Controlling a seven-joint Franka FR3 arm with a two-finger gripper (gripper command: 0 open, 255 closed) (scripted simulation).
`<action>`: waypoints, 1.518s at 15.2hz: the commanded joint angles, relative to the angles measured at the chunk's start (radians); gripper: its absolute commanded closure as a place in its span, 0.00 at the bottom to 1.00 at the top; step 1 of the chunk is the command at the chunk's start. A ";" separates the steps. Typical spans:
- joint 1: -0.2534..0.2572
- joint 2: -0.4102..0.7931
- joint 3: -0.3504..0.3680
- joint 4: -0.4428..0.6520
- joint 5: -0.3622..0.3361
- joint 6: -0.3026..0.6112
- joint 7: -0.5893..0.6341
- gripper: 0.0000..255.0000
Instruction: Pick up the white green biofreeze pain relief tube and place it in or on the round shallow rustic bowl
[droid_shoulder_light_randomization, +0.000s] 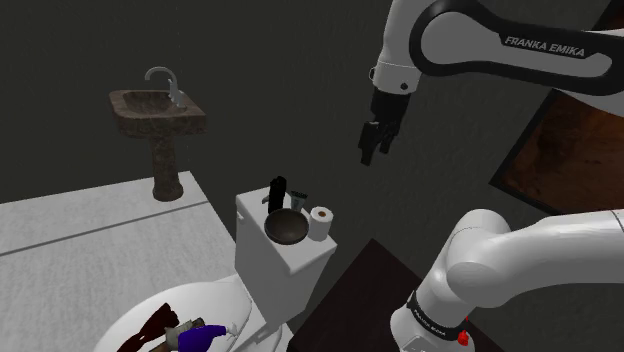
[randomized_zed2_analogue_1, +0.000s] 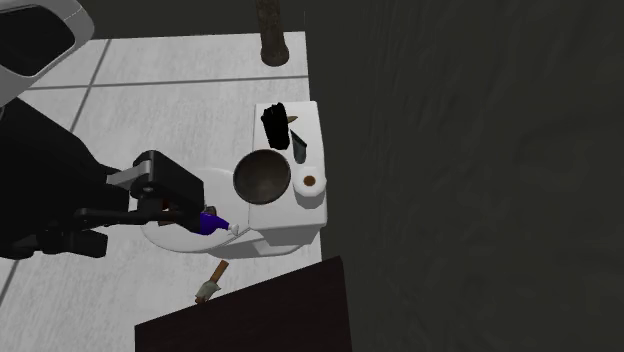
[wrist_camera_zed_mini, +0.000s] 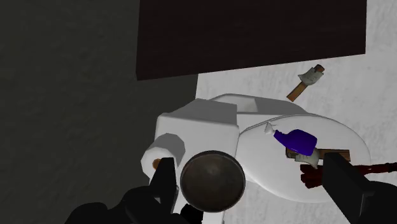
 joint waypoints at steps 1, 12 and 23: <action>0.000 0.000 0.000 0.000 0.000 0.000 0.000 0.00; -0.037 0.288 -0.146 -0.052 -0.063 0.341 -0.134 0.00; -0.050 0.698 -0.267 0.067 -0.016 0.624 -0.296 0.00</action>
